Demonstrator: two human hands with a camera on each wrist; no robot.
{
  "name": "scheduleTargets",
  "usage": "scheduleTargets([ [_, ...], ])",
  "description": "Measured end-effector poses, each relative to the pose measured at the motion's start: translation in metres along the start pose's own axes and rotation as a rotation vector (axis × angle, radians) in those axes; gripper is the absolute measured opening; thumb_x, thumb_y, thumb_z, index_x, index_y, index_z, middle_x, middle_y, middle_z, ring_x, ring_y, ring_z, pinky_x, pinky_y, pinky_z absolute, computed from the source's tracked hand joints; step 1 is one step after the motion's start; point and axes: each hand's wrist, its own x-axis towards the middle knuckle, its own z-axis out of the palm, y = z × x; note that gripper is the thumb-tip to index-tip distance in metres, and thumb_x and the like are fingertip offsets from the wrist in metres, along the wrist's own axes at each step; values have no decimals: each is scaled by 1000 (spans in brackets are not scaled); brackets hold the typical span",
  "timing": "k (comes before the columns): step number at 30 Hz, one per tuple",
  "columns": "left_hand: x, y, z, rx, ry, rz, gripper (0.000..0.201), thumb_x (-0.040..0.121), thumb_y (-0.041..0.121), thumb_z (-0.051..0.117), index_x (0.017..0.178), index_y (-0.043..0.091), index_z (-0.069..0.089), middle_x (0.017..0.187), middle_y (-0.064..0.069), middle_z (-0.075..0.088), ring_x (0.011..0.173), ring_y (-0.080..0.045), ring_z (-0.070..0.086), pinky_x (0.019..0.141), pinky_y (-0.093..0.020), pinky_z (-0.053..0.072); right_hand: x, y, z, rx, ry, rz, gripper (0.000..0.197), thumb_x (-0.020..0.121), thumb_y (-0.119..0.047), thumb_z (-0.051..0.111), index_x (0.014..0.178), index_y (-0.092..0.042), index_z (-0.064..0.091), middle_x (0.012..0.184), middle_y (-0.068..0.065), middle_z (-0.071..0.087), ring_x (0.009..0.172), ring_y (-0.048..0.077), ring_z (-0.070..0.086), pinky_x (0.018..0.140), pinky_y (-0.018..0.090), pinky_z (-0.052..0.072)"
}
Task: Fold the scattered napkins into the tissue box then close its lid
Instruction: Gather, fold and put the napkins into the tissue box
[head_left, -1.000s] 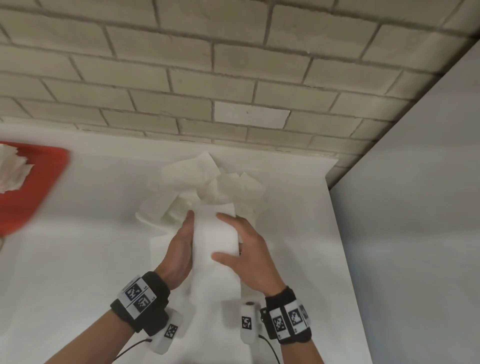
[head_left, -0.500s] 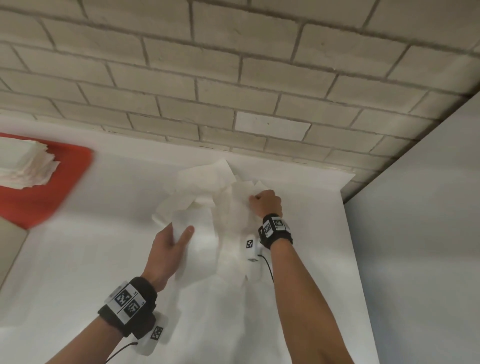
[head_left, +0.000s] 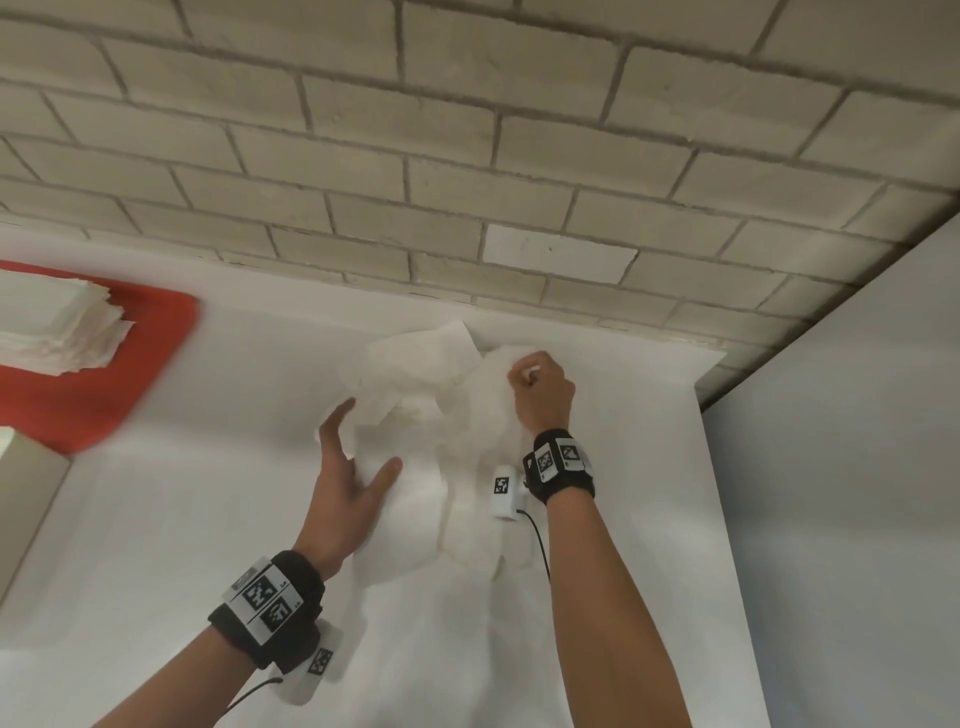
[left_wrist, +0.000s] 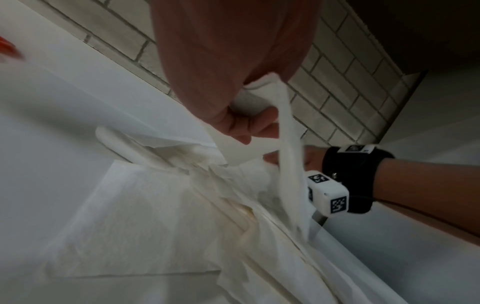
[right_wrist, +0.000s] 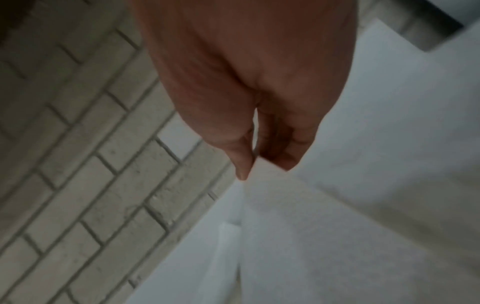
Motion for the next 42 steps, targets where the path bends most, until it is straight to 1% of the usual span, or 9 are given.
scheduleTargets([
  [5,4,5,10,168,-94,101,34,105,7,62,120,35,76,129,21,72,123,-3,65,117,-46,45,-36,-64,-51,321,-23,-143,12,102,-12,73,102,-24,76,70,-7,66,63,7,52,67,19,44],
  [8,8,18,18,44,-74,-14,33,110,15,54,110,31,82,125,22,75,125,3,62,123,-42,39,-71,-88,-80,559,-175,-146,10,104,-11,71,112,-14,75,83,0,71,77,12,58,70,24,45],
  [15,15,42,26,-385,-123,-187,71,102,77,32,104,29,85,122,-7,79,118,-26,73,106,-52,51,-123,-82,-103,695,-498,-138,21,101,3,70,111,-15,71,125,9,70,122,26,63,108,48,48],
  [22,30,44,13,-223,-63,-56,72,107,72,31,111,23,83,120,-6,79,121,-36,68,113,-69,45,-154,-77,-145,843,-743,-67,16,96,8,60,98,-8,61,103,12,64,86,20,62,72,25,53],
  [27,17,58,18,-373,-406,-24,80,98,82,39,121,16,80,139,-13,70,133,-34,64,113,-53,50,-138,-90,-145,823,-697,-89,23,99,13,53,101,-8,61,111,17,64,95,27,61,77,32,51],
  [29,9,64,24,-379,-481,4,59,102,66,55,126,17,78,139,-11,71,131,-32,66,112,-54,51,-129,-88,-137,770,-624,-67,22,103,14,51,106,-6,60,116,15,66,99,26,63,79,30,53],
  [32,2,74,35,-192,-397,97,25,101,28,75,124,18,79,126,1,79,119,-22,74,111,-55,54,-126,-81,-124,739,-488,14,16,107,-3,60,123,-8,60,118,14,68,104,27,67,86,40,57],
  [36,2,64,37,-172,-189,69,24,94,33,82,116,22,81,116,5,82,111,-19,77,107,-57,56,-141,-58,-108,363,-247,53,46,95,-42,82,133,-44,58,108,6,75,95,18,77,87,40,64],
  [42,-5,27,33,-81,-154,-25,21,105,38,68,105,22,81,105,3,82,101,-21,77,103,-56,56,-161,-37,-111,351,-131,-56,22,102,-10,73,115,-27,76,104,-5,79,105,12,73,94,35,57],
])
